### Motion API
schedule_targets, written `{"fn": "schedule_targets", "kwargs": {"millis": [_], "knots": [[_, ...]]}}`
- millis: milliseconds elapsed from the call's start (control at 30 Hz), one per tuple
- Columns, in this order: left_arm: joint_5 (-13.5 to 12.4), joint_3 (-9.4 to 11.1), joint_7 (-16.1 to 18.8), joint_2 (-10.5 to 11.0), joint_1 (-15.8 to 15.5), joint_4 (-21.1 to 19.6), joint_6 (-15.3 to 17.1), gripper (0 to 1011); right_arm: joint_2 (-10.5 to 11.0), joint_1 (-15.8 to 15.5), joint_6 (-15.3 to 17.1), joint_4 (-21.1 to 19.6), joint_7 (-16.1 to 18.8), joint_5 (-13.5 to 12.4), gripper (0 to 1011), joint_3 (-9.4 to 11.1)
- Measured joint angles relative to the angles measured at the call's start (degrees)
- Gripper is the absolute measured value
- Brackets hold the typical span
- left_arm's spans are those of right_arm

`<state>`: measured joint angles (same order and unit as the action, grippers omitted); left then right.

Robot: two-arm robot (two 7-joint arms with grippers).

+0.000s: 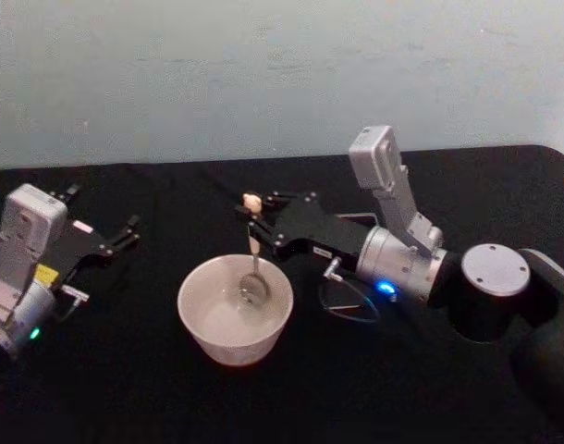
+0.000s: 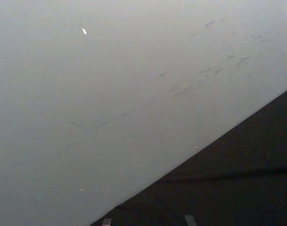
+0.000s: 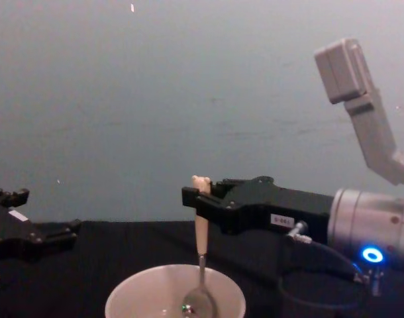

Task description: Pick up the stirring spoon with one hand, stir inside the cup, then place it back in its original position.

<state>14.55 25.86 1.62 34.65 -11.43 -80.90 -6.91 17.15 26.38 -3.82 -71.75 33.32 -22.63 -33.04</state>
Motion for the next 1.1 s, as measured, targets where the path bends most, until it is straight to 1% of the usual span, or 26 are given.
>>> {"fn": "schedule_targets", "kwargs": {"millis": [200, 233, 300, 333, 533, 767, 1100], "knots": [[0.0, 0.0, 0.0, 0.0, 0.0, 0.0, 0.0, 1002, 2.0, -1.6, 0.2, -2.5, 1.1, 0.0, 214, 0.4], [0.0, 0.0, 0.0, 0.0, 0.0, 0.0, 0.0, 1001, 2.7, -2.3, 0.4, -3.5, 1.5, 0.0, 215, 0.4], [0.0, 0.0, 0.0, 0.0, 0.0, 0.0, 0.0, 1001, 3.3, -2.9, 0.6, -4.3, 2.0, -0.2, 215, 0.4], [0.0, 0.0, 0.0, 0.0, 0.0, 0.0, 0.0, 1001, 3.9, -3.5, 0.8, -5.2, 2.4, -0.4, 215, 0.4], [0.0, 0.0, 0.0, 0.0, 0.0, 0.0, 0.0, 1001, 5.9, -5.4, 1.5, -8.1, 3.7, -1.6, 215, 0.3], [0.0, 0.0, 0.0, 0.0, 0.0, 0.0, 0.0, 1001, 6.9, -6.5, 1.9, -10.2, 4.9, -2.3, 215, -0.6], [0.0, 0.0, 0.0, 0.0, 0.0, 0.0, 0.0, 1002, 7.1, -6.8, 2.2, -12.3, 5.4, -3.5, 214, -1.8]]}}
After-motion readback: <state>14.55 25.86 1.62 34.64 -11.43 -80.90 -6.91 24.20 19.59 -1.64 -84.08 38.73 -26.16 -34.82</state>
